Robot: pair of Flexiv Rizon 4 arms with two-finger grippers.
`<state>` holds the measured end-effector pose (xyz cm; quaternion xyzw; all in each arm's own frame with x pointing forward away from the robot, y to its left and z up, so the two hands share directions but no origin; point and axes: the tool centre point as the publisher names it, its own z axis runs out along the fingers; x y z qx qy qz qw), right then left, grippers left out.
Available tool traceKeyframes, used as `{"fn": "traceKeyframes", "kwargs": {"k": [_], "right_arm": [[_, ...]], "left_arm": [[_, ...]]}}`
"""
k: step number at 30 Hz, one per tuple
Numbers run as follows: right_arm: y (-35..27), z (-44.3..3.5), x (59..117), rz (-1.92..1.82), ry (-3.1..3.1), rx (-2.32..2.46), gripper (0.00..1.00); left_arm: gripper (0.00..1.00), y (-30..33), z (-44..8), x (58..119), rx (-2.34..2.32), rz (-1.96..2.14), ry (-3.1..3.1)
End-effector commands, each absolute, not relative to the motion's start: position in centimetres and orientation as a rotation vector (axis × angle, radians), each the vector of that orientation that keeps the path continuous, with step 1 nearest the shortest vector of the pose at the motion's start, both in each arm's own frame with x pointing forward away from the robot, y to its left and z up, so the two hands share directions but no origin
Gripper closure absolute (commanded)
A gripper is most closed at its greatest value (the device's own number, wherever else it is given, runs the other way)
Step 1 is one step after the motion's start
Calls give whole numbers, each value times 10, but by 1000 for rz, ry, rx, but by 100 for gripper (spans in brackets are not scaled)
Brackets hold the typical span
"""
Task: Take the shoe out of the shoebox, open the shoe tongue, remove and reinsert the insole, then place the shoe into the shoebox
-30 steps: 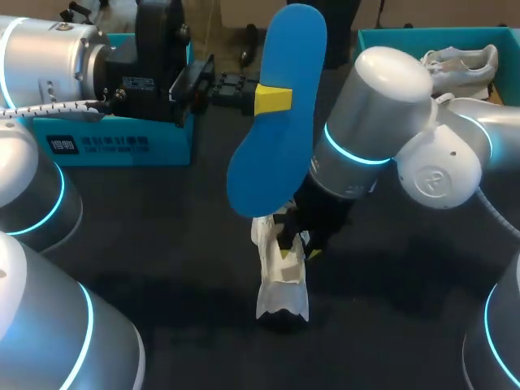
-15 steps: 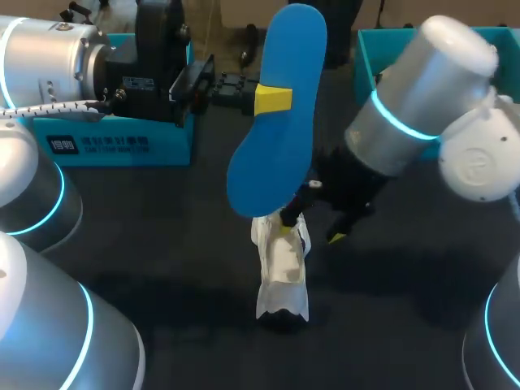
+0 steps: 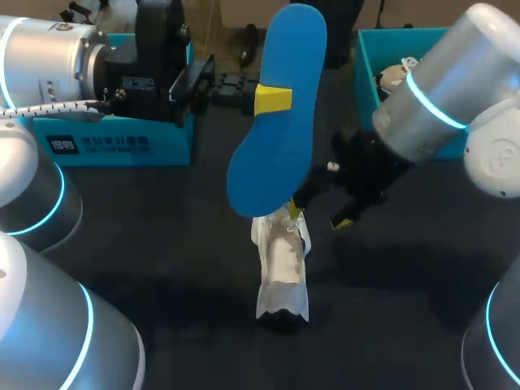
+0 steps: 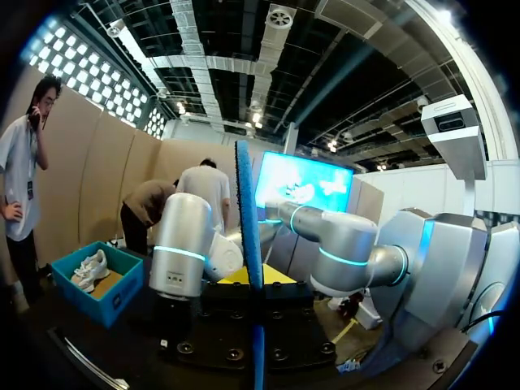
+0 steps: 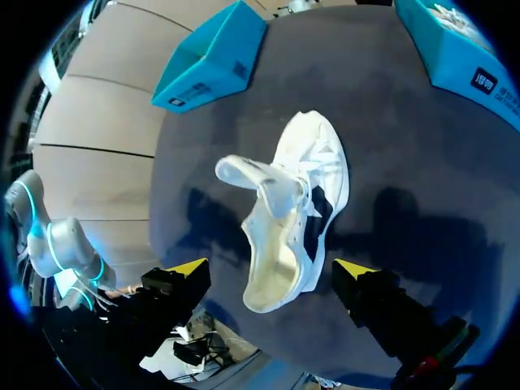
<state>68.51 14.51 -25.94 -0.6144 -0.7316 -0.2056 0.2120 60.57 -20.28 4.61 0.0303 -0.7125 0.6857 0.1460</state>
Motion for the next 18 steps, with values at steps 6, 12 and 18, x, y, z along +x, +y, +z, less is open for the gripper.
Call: {"fn": "traceKeyframes", "kwargs": {"k": [6, 12, 18], "right_arm": [[109, -233, 694, -1002, -1802, -1432, 0], [99, -211, 706, -1072, -1727, -1355, 0], [96, -182, 720, -1107, -1694, -1317, 0]], "left_arm": [[100, -205, 46, 606, 85, 1973, -2052], [100, -205, 46, 606, 85, 1973, -2052], [100, -205, 46, 606, 85, 1973, -2052]]}}
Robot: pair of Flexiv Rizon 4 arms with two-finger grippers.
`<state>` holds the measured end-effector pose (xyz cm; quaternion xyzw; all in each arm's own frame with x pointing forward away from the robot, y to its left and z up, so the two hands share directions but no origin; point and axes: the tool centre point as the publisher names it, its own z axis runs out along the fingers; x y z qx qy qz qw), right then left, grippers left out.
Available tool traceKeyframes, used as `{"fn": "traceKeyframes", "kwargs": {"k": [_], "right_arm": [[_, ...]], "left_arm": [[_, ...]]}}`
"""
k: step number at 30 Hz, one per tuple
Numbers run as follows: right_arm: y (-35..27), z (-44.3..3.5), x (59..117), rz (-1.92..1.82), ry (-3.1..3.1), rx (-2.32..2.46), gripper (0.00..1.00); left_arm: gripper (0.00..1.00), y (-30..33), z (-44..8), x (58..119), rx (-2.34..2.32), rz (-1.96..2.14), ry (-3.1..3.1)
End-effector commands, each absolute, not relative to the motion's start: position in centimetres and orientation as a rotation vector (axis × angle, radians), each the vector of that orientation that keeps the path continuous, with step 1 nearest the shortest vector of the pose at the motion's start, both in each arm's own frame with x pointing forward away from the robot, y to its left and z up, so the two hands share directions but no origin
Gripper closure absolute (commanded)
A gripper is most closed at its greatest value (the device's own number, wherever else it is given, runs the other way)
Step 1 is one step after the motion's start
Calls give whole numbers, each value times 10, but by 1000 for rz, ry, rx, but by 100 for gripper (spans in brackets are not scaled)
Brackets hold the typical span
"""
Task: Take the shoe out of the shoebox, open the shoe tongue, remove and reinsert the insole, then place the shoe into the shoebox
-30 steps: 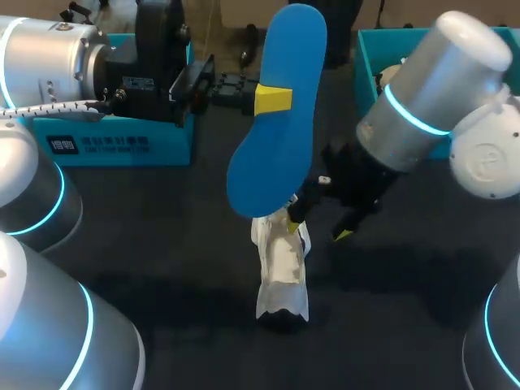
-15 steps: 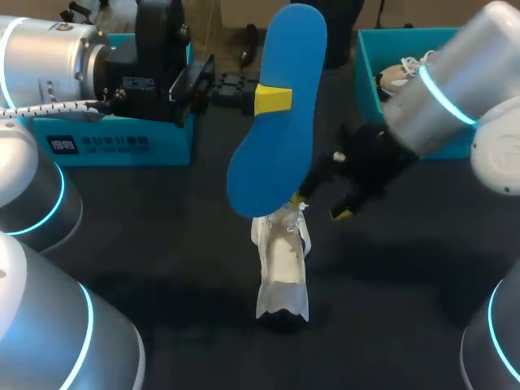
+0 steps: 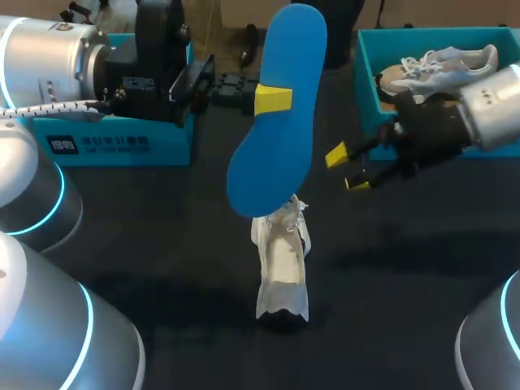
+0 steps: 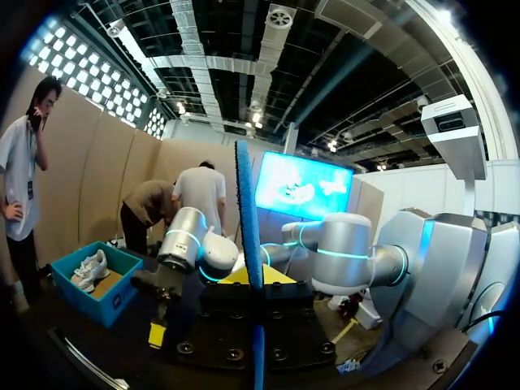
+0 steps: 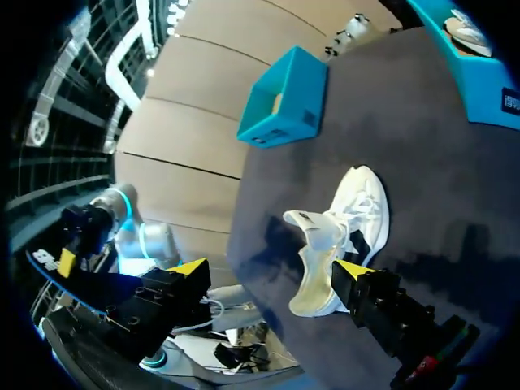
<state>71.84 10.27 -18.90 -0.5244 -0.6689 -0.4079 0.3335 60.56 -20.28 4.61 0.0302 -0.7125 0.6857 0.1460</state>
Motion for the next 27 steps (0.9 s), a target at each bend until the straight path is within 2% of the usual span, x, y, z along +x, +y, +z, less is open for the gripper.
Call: {"fn": "traceKeyframes", "kwargs": {"k": [1, 7, 27], "right_arm": [[95, -178, 722, -1106, -1689, -1326, 0], [101, -157, 725, -1088, -1658, -1316, 0], [110, -144, 736, -1168, -1523, -1247, 0]], "left_arm": [[100, -205, 46, 606, 85, 1973, -2052], [100, -205, 46, 606, 85, 1973, -2052], [100, -205, 46, 606, 85, 1973, -2052]]}}
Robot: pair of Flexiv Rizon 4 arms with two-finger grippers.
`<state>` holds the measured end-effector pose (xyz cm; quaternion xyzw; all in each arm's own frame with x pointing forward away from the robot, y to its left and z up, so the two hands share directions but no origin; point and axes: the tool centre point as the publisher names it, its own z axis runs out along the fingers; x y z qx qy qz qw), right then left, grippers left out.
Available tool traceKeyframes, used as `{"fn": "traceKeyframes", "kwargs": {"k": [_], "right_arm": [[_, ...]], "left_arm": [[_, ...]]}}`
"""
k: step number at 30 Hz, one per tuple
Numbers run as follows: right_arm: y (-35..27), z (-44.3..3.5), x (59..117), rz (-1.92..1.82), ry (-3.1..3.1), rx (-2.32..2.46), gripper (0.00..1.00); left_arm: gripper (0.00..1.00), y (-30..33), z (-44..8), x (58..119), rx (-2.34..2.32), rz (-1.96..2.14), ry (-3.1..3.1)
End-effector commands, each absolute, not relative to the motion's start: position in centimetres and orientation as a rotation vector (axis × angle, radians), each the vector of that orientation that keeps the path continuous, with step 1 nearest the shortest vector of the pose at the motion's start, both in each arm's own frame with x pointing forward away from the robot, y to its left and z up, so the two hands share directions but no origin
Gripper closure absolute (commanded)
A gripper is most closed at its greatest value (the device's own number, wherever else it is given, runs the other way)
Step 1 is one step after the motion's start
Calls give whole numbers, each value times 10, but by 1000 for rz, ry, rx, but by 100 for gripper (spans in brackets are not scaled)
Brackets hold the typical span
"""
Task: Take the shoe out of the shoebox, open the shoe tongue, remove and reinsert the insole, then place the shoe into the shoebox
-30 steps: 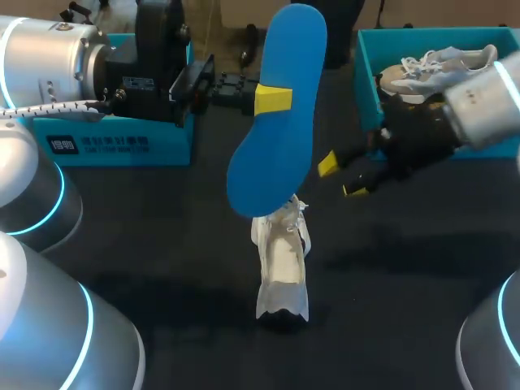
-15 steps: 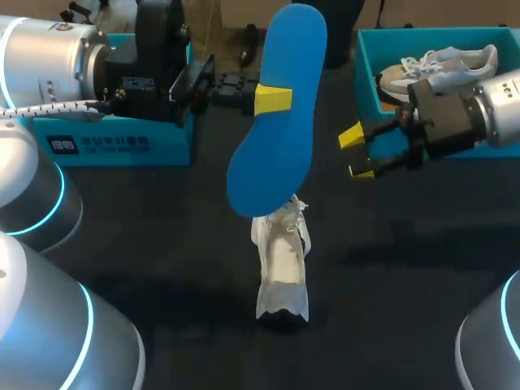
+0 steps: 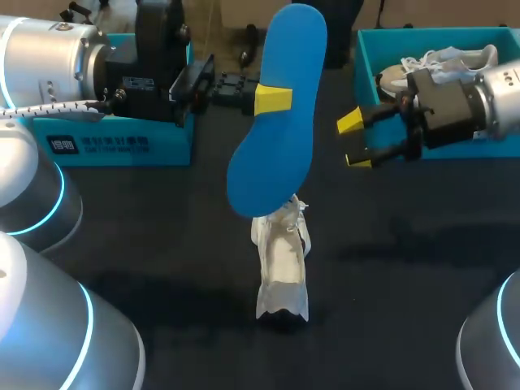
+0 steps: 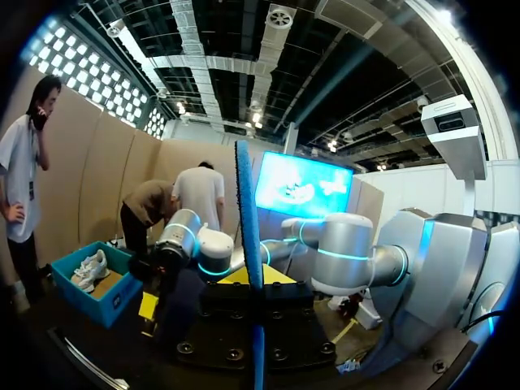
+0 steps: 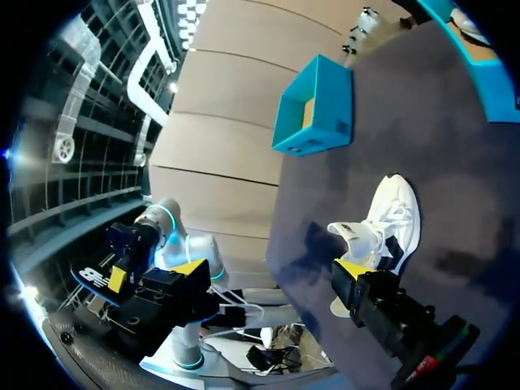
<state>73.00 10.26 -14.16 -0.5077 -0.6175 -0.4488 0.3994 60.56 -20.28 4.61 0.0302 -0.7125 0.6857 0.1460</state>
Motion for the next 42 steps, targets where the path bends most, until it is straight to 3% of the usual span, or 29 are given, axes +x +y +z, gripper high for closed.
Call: {"fn": "traceKeyframes", "kwargs": {"k": [1, 16, 25, 32, 42], "right_arm": [[112, -143, 737, -1180, -1511, -1241, 0], [127, -120, 751, -1276, -1381, -1172, 0], [127, -120, 751, -1276, -1381, -1172, 0], [127, -120, 751, -1276, -1381, -1172, 0], [127, -120, 751, -1276, -1381, -1172, 0]], "left_arm": [[100, -205, 46, 606, 85, 1973, -2052], [100, -205, 46, 606, 85, 1973, -2052], [100, -196, 51, 653, -622, 2241, -2207], [100, -193, 37, 679, -1436, 2085, -2603], [100, -193, 37, 679, -1436, 2085, -2603]]}}
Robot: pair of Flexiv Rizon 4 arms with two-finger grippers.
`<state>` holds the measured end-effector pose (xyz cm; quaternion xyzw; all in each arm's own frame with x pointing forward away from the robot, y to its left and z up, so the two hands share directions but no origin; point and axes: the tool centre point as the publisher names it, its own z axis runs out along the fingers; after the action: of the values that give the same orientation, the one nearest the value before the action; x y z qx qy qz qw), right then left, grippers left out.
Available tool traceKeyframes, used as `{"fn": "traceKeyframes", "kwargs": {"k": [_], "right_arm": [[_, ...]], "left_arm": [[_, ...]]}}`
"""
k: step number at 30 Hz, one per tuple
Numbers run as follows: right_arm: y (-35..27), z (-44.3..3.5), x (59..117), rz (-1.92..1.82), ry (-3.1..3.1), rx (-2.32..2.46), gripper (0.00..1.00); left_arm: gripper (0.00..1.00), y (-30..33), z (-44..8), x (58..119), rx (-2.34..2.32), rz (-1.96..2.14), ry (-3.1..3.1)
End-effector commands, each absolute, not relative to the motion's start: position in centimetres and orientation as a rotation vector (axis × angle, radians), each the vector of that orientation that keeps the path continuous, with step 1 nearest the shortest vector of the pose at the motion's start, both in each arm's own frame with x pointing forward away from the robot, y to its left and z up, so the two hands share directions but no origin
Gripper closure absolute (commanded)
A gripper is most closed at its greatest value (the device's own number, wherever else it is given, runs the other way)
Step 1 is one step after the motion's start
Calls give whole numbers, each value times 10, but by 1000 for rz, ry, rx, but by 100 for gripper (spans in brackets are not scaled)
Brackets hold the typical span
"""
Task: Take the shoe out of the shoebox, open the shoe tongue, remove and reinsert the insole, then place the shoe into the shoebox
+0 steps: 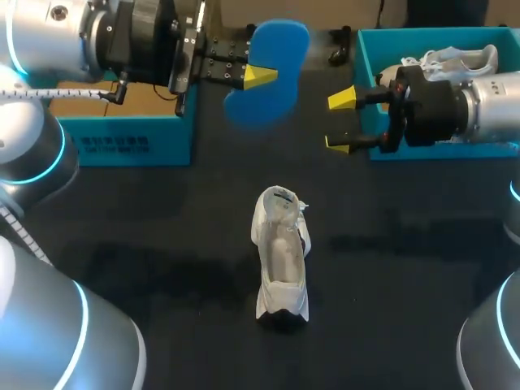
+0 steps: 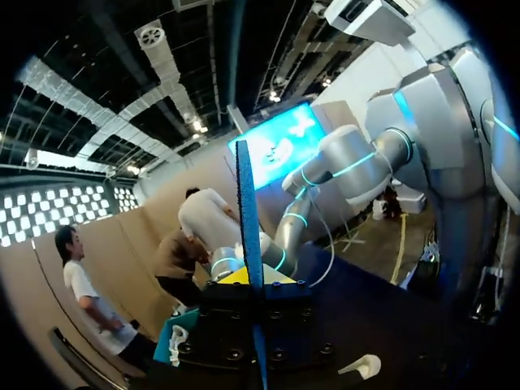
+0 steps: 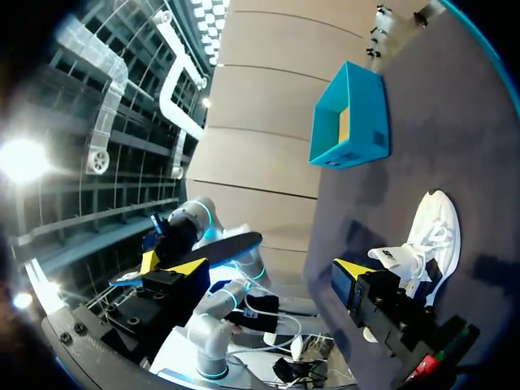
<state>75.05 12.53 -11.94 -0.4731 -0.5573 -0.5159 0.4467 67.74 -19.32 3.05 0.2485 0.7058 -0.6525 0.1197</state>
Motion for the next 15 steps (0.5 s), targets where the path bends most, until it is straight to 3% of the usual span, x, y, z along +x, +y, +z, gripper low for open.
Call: {"fn": "traceKeyframes", "kwargs": {"k": [1, 15], "right_arm": [[127, -120, 751, -1276, -1381, -1172, 0], [127, -120, 751, -1276, -1381, -1172, 0]], "left_arm": [[100, -193, 37, 679, 1049, -1523, 1901], [100, -197, -20, 671, 1197, -1120, 1448]]}}
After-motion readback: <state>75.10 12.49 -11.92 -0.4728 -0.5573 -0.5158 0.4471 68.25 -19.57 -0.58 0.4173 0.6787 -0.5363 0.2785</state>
